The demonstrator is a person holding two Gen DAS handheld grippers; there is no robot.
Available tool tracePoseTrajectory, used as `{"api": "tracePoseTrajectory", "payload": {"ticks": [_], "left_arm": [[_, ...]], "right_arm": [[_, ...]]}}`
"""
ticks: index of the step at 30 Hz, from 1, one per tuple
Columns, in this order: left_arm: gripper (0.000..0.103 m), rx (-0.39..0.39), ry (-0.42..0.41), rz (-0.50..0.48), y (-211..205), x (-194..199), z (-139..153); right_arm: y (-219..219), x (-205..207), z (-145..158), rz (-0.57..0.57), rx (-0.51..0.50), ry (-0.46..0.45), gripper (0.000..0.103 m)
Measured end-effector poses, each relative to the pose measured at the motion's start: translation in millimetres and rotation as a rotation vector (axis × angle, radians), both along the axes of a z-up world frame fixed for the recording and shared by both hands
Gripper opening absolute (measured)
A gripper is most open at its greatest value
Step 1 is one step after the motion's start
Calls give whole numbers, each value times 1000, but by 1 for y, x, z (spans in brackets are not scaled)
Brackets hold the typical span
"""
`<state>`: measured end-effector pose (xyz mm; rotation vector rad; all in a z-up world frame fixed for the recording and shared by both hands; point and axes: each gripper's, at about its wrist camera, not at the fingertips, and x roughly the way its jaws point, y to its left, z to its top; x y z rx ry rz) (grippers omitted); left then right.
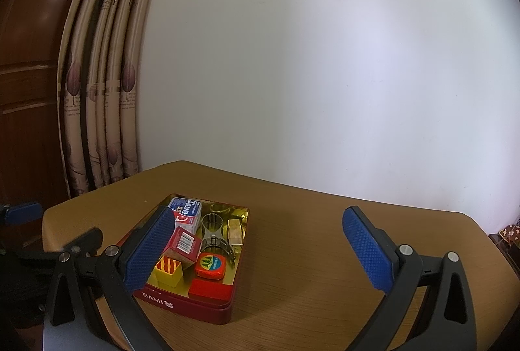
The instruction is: Organize rigid objects
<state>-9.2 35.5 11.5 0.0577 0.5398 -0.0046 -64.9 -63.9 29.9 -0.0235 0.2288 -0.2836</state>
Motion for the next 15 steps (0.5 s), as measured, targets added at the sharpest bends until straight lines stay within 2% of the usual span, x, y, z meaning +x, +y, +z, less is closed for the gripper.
{"api": "tracePoseTrajectory", "payload": {"ticks": [5, 10, 15], "left_arm": [[95, -14, -16, -22, 0, -1, 0], [95, -76, 30, -26, 10, 6, -3], [95, -62, 43, -33, 8, 9, -3]], "right_arm": [[1, -1, 1, 9, -6, -9, 102], [2, -2, 4, 17, -17, -20, 102], [2, -2, 5, 20, -19, -27, 102]]}}
